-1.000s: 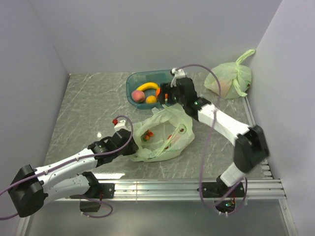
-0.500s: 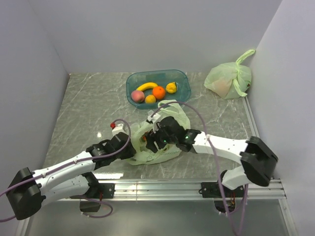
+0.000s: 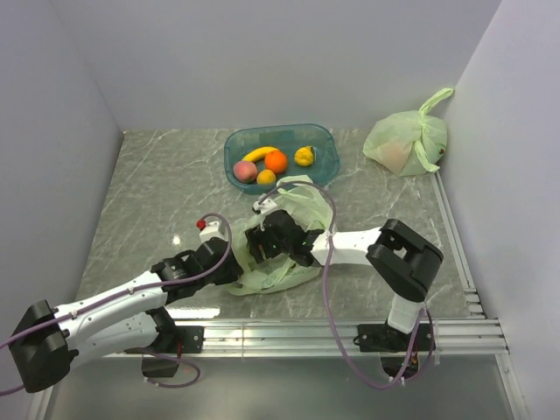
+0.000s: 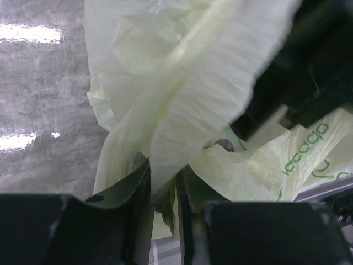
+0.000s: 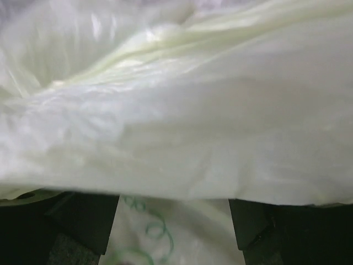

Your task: Untie the knot of the plastic bag and take out the fruit

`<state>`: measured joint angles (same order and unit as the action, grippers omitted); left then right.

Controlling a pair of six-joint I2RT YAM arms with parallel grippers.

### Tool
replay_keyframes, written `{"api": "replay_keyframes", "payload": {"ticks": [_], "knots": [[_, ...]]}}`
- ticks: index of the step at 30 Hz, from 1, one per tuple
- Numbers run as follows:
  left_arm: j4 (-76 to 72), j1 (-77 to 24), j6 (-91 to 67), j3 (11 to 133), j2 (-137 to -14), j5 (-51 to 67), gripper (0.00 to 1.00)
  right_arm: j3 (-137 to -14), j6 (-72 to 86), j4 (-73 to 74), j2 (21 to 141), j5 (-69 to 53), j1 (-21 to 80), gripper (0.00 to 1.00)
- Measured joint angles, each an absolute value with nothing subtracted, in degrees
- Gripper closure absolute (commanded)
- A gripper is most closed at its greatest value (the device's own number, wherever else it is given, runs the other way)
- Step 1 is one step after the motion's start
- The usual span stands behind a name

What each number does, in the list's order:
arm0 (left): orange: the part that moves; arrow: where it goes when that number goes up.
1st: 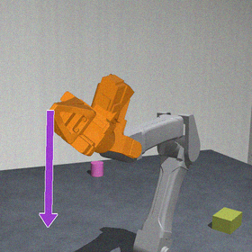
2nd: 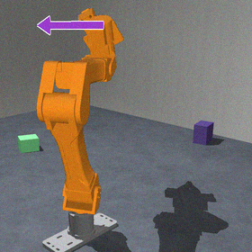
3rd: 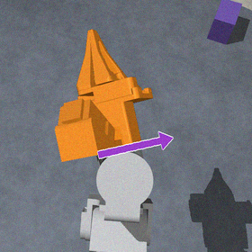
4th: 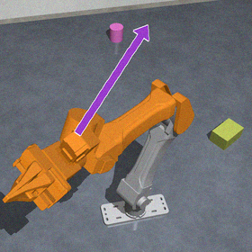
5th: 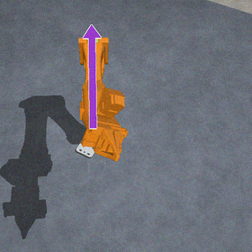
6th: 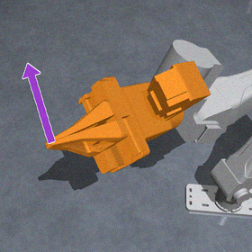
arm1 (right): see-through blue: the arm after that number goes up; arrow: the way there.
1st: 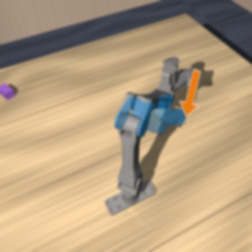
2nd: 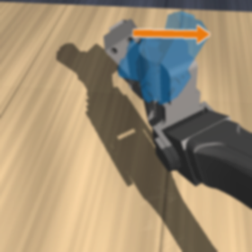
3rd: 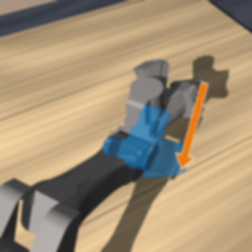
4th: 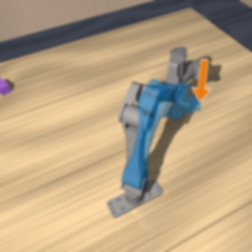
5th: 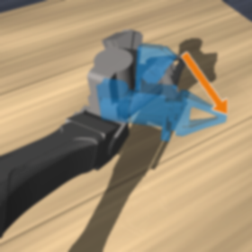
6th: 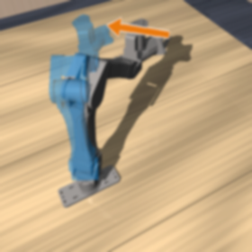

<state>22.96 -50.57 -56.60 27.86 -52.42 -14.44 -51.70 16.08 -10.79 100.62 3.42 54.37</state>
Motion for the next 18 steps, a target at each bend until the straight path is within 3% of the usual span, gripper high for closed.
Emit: {"api": "replay_keyframes", "payload": {"ticks": [4, 7, 8, 9, 11, 14, 18], "knots": [[22.5, -51.0, -56.2, 27.9, -53.7, -14.4, 0.75, -54.2, 17.0, -14.2, 104.6, 4.4, 54.4, 0.25], [22.3, -51.4, -56.2, 28.1, -55.0, -14.5, 0.75, -54.7, 17.3, -16.8, 107.5, 5.3, 54.4, 0.40], [22.3, -51.4, -56.2, 28.1, -55.3, -14.5, 0.75, -54.9, 17.5, -17.5, 107.9, 5.5, 54.4, 0.47], [22.3, -51.5, -56.2, 28.2, -55.4, -14.5, 0.75, -54.8, 17.6, -17.8, 107.9, 5.6, 54.4, 0.65], [22.4, -51.5, -56.3, 28.3, -55.4, -14.9, 0.75, -54.3, 17.7, -18.0, 107.9, 5.6, 54.4, 0.85], [22.6, -51.5, -56.6, 28.3, -55.3, -15.4, 0.75, -51.6, 17.8, -18.1, 105.3, 5.5, 54.3, 1.00], [24.1, -51.6, -56.7, 28.8, -55.3, -17.0, 0.75, -46.7, 17.0, -15.2, 97.2, 4.4, 54.3, 1.00]]}}
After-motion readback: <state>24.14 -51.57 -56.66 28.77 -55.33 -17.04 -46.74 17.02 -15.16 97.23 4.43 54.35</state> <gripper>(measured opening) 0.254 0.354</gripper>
